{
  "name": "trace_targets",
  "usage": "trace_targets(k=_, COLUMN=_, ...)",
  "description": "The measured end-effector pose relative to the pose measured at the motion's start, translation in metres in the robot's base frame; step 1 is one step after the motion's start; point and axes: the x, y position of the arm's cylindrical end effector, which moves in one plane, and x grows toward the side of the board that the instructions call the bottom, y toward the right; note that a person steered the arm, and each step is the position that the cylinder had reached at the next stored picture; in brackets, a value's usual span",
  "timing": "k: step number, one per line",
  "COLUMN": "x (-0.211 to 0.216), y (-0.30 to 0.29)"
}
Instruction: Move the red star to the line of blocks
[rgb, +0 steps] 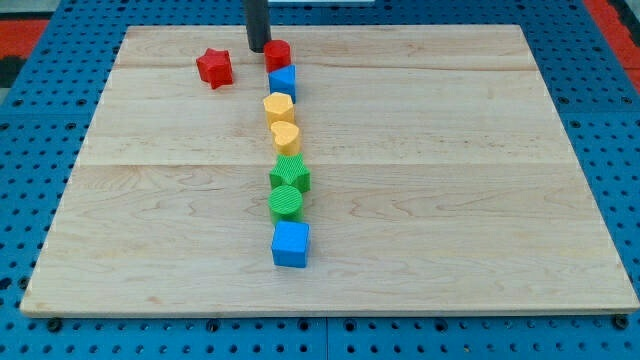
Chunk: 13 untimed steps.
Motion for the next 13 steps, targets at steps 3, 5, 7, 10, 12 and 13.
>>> trace_targets(k=3, x=-0.025, y=-0.076)
trace_targets(k=5, x=0.037, y=-0.157)
trace_targets(k=7, x=0.059, y=-0.073)
trace_targets(k=10, x=0.030, y=-0.042)
trace_targets(k=12, x=-0.002, y=-0.022)
trace_targets(k=13, x=-0.014, y=-0.008)
